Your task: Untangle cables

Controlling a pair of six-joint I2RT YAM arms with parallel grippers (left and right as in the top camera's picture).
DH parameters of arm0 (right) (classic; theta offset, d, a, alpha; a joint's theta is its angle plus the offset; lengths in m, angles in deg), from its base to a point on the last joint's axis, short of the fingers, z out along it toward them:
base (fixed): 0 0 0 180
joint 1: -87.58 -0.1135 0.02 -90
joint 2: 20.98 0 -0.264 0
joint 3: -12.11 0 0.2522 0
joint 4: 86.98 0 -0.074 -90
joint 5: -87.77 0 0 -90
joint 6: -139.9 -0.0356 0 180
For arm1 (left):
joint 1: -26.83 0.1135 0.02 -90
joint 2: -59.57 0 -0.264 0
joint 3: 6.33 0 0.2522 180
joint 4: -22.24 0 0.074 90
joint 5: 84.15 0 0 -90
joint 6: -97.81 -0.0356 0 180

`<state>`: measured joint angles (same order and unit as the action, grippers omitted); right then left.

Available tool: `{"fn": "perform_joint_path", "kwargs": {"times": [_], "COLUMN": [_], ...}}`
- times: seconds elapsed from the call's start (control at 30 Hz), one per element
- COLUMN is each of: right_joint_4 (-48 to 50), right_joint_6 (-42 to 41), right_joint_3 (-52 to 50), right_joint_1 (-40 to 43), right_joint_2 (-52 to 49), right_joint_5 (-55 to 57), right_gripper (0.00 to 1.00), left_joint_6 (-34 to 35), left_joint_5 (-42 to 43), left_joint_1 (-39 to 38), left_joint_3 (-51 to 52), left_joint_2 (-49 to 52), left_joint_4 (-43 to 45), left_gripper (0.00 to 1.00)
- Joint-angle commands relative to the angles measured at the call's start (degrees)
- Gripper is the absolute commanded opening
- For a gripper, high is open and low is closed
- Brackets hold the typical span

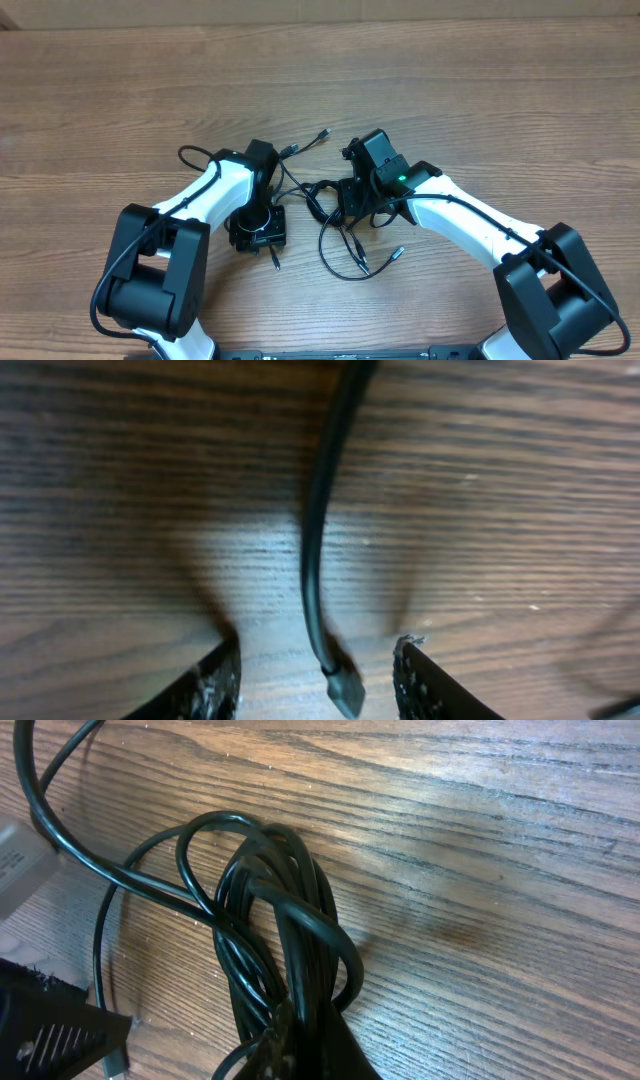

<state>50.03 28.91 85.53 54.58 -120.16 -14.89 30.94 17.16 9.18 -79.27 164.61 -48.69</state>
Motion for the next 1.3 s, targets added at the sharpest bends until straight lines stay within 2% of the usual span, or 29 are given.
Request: {"fn": "perform_joint_path", "kwargs": {"times": [0.0,0.03,0.1,0.13,0.17,0.27,0.43,0.8,0.97,1.03,1.1,1.2,1.27], "right_joint_4": [0.4,0.4,0.4,0.4,0.4,0.4,0.4,0.5,0.4,0.4,0.4,0.4,0.9], "right_joint_6": [-0.2,-0.2,-0.2,-0.2,-0.2,-0.2,-0.2,-0.2,-0.2,-0.2,-0.2,-0.2,-0.9], "right_joint_3": [0.4,0.4,0.4,0.4,0.4,0.4,0.4,0.4,0.4,0.4,0.4,0.4,0.4], "right_joint_1": [0.2,0.2,0.2,0.2,0.2,0.2,0.2,0.2,0.2,0.2,0.2,0.2,0.2], "right_joint_2": [0.5,0.5,0.5,0.5,0.5,0.5,0.5,0.5,0.5,0.5,0.5,0.5,0.5], "right_joint_5": [0.2,0.2,0.2,0.2,0.2,0.2,0.2,0.2,0.2,0.2,0.2,0.2,-1.6], "right_gripper": [0.04,0.04,0.04,0.04,0.04,0.04,0.04,0.04,0.04,0.04,0.04,0.05,0.04], "left_joint_6": [2.8,2.8,2.8,2.6,2.6,2.6,3.8,5.2,5.2,4.1,3.2,3.2,3.2], "left_joint_5": [0.3,0.3,0.3,0.3,0.0,-3.8,-16.3,-30.1,-29.7,-29.8,-29.7,-29.6,-24.5], "left_joint_1": [-0.5,-0.5,-0.4,-0.4,-0.4,-0.1,3.1,5.8,5.8,5.8,5.8,5.8,5.9], "left_joint_3": [2.5,3.0,4.0,4.5,4.5,3.9,0.1,-0.5,-0.5,-1.0,-2.4,-5.8,-11.0], "left_joint_2": [0.3,0.3,0.3,0.3,0.3,0.3,0.3,0.3,0.3,0.1,-0.3,-1.8,-4.9], "left_joint_4": [1.5,1.8,2.6,3.3,3.5,4.2,8.6,33.3,40.8,41.2,38.7,31.4,21.5], "left_gripper": [0.49,0.47,0.34,0.08,0.04,0.04,0.04,0.05,0.15,0.14,0.14,0.26,0.69]}}
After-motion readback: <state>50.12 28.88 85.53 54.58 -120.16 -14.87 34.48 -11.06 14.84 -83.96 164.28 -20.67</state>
